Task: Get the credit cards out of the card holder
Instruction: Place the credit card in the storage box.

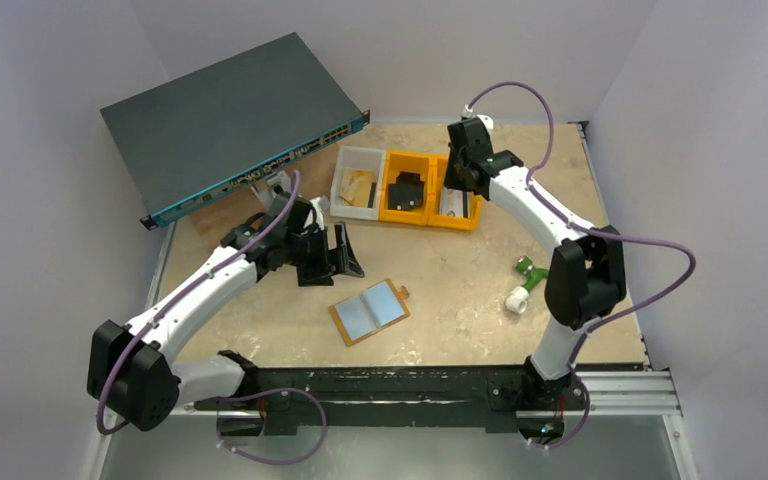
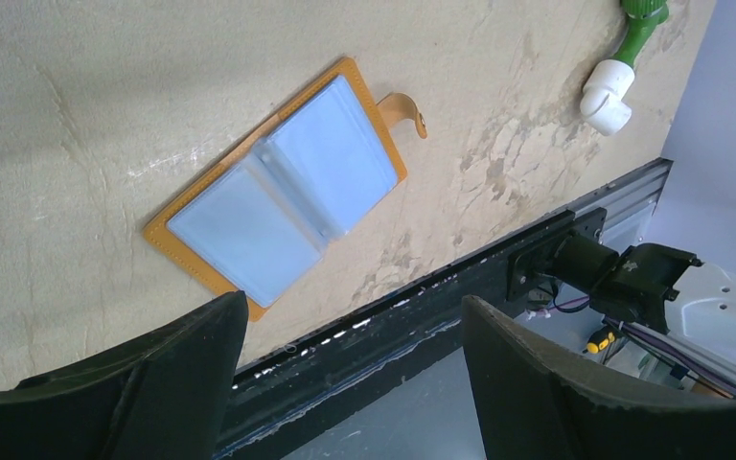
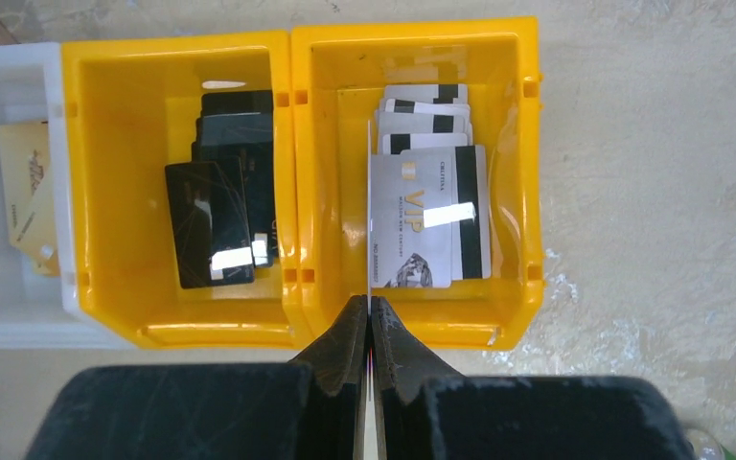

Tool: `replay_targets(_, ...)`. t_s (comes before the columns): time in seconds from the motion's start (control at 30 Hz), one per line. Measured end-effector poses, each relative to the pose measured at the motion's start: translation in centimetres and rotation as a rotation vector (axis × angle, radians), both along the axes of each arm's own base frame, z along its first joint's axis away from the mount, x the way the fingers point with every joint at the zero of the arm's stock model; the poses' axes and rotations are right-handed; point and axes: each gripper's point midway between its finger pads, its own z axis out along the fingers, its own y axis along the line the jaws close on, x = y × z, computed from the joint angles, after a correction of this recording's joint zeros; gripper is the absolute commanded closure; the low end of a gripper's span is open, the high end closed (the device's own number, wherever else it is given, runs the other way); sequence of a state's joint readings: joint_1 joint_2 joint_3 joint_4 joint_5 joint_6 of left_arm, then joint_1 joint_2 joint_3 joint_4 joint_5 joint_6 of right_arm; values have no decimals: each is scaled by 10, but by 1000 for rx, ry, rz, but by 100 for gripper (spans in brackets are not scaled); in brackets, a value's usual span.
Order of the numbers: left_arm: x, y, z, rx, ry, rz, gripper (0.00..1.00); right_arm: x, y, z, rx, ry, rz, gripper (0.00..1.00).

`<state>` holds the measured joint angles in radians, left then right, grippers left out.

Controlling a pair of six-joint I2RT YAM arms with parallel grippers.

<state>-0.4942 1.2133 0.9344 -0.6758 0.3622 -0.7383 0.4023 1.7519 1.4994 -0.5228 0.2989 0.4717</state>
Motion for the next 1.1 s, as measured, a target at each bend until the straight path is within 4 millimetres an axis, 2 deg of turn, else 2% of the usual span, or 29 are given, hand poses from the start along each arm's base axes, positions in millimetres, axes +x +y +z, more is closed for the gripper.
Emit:
replay_targets(0.33,-1,0,4,-7,-13,0,18,20,3,-27,-36,47,7,100)
replay_targets(0.63,-1,0,5,-8,-15,0,18,26,0,-35,-55,61,-2,100)
replay_targets(0.83,-1,0,6,-10,-20,0,18,25,-14,-40,-120,77,-43,100)
replay_targets(0.97,-1,0,7,-12,-21,0,18,27,-21,-49,-167,98,-66,94)
replay_targets(1.1,-1,1,7,-13,-24,0,18,27,-26,-64,-210,133,-77,82)
